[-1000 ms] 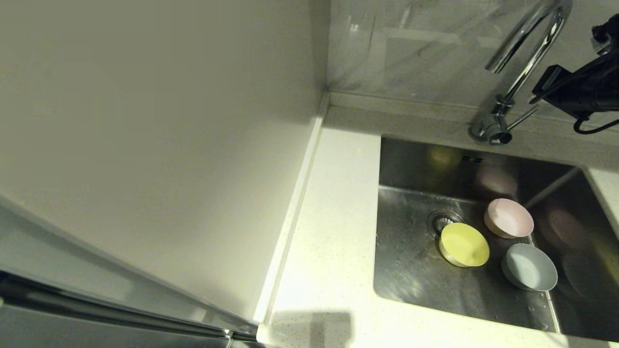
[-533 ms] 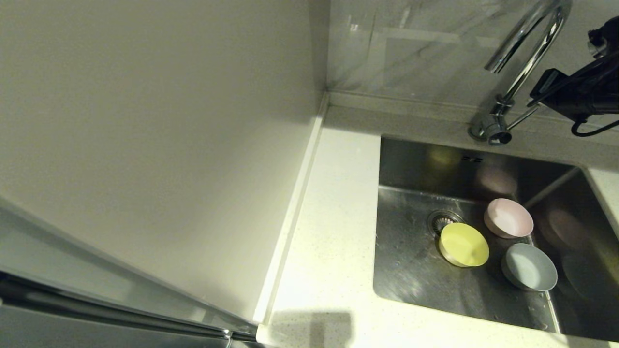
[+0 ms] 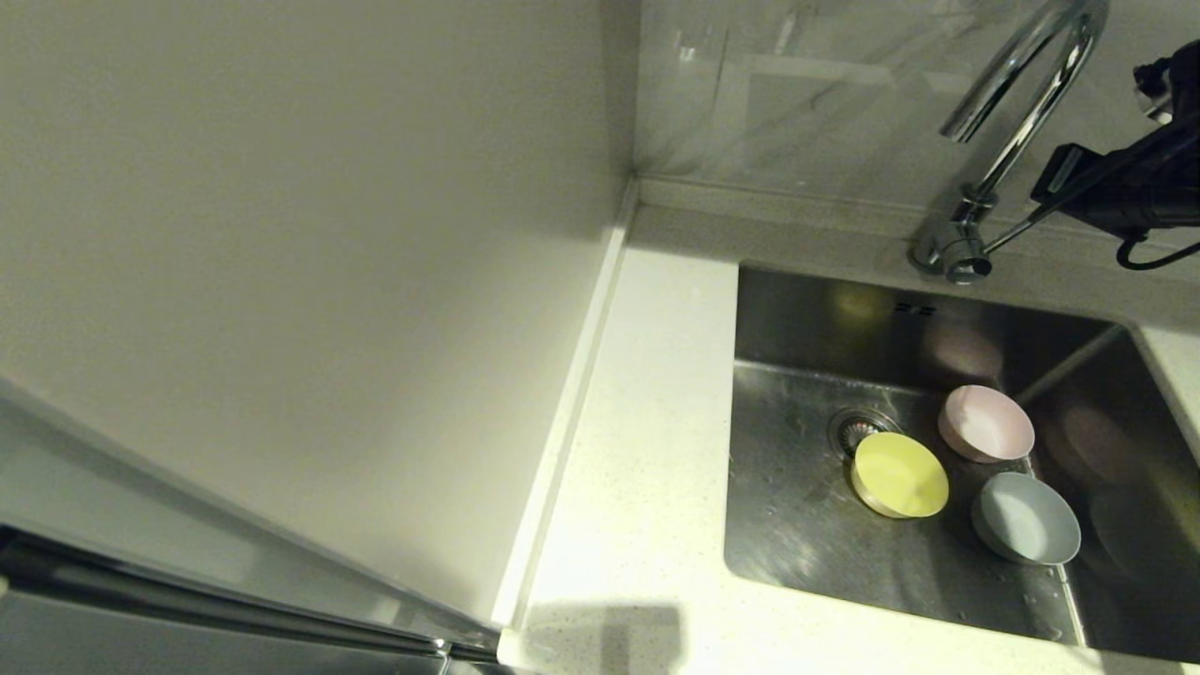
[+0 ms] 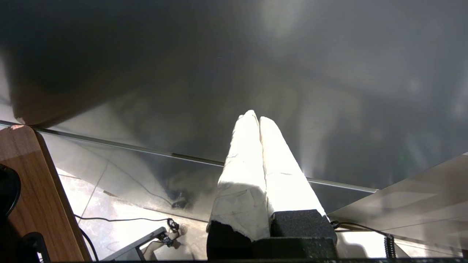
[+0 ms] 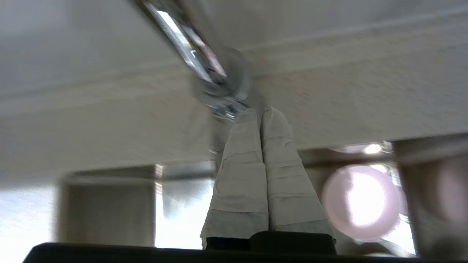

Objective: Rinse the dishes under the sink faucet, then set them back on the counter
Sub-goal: Turn on the faucet

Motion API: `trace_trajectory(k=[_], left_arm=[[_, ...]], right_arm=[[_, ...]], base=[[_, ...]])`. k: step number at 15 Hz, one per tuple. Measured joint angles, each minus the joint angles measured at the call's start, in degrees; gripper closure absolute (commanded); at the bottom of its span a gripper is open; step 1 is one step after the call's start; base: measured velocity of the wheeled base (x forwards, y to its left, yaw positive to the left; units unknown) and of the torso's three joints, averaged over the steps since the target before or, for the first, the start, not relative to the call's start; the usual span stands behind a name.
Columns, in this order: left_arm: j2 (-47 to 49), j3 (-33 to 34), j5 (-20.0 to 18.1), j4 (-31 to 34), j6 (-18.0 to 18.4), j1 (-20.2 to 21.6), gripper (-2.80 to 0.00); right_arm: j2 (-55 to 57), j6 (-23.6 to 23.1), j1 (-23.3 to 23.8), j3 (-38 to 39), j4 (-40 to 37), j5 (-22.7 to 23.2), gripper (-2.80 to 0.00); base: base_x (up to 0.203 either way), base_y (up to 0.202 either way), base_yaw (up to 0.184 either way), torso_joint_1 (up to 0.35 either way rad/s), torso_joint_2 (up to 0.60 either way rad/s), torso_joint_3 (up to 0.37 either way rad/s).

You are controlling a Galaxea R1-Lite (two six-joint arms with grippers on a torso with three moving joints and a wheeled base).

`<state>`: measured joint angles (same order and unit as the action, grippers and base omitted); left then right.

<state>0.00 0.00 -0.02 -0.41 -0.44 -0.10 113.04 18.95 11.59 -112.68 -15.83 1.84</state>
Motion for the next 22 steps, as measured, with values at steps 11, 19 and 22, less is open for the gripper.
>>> trace_trajectory(k=[11, 19, 22], left_arm=[[0.0, 0.0, 0.0, 0.0, 0.0, 0.0, 0.00], [0.0, 0.0, 0.0, 0.0, 0.0, 0.0, 0.00], [0.0, 0.0, 0.0, 0.0, 0.0, 0.0, 0.00]], right_arm=[[-0.6, -4.2, 1.9, 0.3, -3.3, 0.1, 0.00], [-0.6, -0.4, 1.9, -0.7, -1.4, 0.0, 0.00], [-1.0, 1.4, 1.9, -0.9, 2.5, -0.1, 0.00]], base=[[0.000, 0.000, 0.000, 0.000, 0.00, 0.000], [0.000, 0.000, 0.000, 0.000, 0.00, 0.000], [0.000, 0.000, 0.000, 0.000, 0.00, 0.000]])
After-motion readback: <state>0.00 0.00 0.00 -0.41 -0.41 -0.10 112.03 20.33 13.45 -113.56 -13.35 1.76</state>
